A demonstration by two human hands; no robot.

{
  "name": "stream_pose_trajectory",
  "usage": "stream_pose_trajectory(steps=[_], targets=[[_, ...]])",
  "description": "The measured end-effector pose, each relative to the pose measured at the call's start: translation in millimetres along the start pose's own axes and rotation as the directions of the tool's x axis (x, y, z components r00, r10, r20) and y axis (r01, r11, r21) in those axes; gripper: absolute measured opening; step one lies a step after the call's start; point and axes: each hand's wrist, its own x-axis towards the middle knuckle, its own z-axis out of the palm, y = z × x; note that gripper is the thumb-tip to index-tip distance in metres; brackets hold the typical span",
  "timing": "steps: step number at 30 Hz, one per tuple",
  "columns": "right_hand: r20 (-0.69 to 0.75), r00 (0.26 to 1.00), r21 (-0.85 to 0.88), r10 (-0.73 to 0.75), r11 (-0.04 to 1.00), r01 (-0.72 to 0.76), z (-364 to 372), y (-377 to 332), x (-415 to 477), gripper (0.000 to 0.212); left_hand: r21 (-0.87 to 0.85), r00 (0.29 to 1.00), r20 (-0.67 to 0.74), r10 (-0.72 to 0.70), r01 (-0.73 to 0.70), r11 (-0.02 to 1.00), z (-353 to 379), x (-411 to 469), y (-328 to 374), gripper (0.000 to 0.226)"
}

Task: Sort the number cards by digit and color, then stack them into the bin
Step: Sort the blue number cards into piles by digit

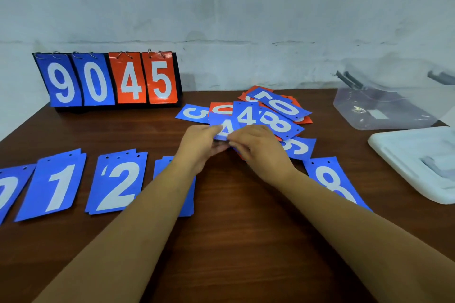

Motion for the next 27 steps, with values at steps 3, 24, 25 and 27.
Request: stream_pose_trajectory(steps=[3, 24, 25, 27], targets=[[0.087, 0.97, 0.167, 0.228, 0.956, -0.24, -8, -3, -4, 0.041, 0.148, 0.982, -0.126, 0.14, -0.121, 0.982, -13, 0, -3, 0.006], [-0.459, 0.886, -0.042, 0.064, 0.995, -0.094, -49, -35, -6, 0.022, 0.068, 0.994, -0.107, -0.017, 0.024, 0.997, -47, -58, -7, 0.027], [-0.437, 0.899, -0.076, -0.019, 0.997, -0.016, -50, -43, -12, 0.021, -0.044, 0.997, -0.069, -0.04, 0.037, 0.998, -45, -64, -6, 0.027], [-0.308, 0.939, -0.139, -0.152, 0.984, 0.114, -51, -58, -30, 0.019, -0.23, 0.999, 0.0, -0.041, 0.039, 0.972, -45, -83, -3, 0.029]])
